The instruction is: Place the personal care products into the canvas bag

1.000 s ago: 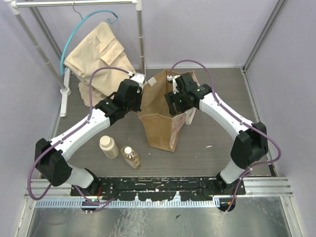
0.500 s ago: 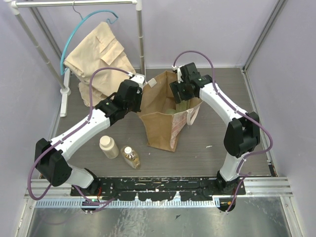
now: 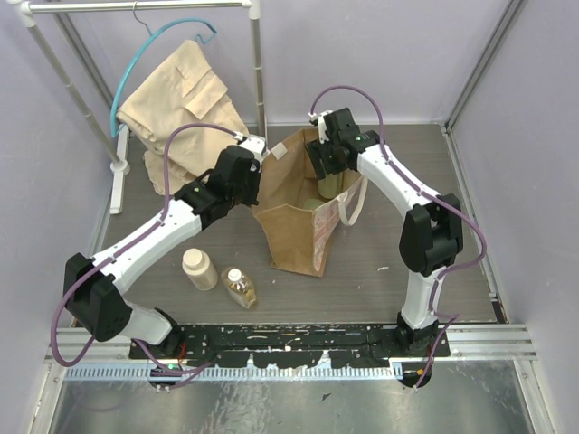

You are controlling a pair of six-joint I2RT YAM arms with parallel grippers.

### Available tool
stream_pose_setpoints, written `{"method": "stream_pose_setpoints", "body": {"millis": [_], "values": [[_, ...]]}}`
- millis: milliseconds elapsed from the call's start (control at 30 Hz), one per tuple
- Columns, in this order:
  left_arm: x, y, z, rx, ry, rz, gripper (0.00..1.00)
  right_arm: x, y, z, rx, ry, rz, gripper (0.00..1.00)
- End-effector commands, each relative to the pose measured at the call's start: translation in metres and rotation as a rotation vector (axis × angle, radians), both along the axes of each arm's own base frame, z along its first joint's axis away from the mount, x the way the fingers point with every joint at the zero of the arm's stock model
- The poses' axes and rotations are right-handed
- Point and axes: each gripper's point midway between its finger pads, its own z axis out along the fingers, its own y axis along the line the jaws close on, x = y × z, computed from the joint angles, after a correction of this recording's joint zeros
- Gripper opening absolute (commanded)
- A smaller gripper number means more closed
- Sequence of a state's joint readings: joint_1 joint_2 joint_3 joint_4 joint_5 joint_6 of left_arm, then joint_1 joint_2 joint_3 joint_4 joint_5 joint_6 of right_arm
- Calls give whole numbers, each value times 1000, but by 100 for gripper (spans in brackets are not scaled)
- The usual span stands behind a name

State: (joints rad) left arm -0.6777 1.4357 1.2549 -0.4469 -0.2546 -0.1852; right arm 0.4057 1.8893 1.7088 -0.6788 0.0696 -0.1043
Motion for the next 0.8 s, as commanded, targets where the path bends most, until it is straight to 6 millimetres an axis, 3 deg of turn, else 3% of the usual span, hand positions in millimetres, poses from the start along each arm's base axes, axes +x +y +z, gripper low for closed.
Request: {"method": "stream_pose_setpoints", "body": {"millis": [0,133,300,467,600,633,767], "values": [[-3,-5,0,-20,10,-19,0,30,2,27,14,-133,-7,1],[-3,-6,0,-25,13,-23,0,11,1,-5,7,-41,4,1],[-2,-8,2,-27,11,-27,0,-14,16,-22,59,51,61,1],[-3,-10,1,-15,13,-32,0,-43,19,-51,-12,236,98,1],[-2,-11,2,-10,12,-33,0,-47,17,-64,-41,271,93,1],[-2,-11,3,-8,11,-35,0,-47,16,-66,-45,273,91,3],[-2,-10,3,3,8,-34,0,-41,16,-66,-48,253,75,33]]}}
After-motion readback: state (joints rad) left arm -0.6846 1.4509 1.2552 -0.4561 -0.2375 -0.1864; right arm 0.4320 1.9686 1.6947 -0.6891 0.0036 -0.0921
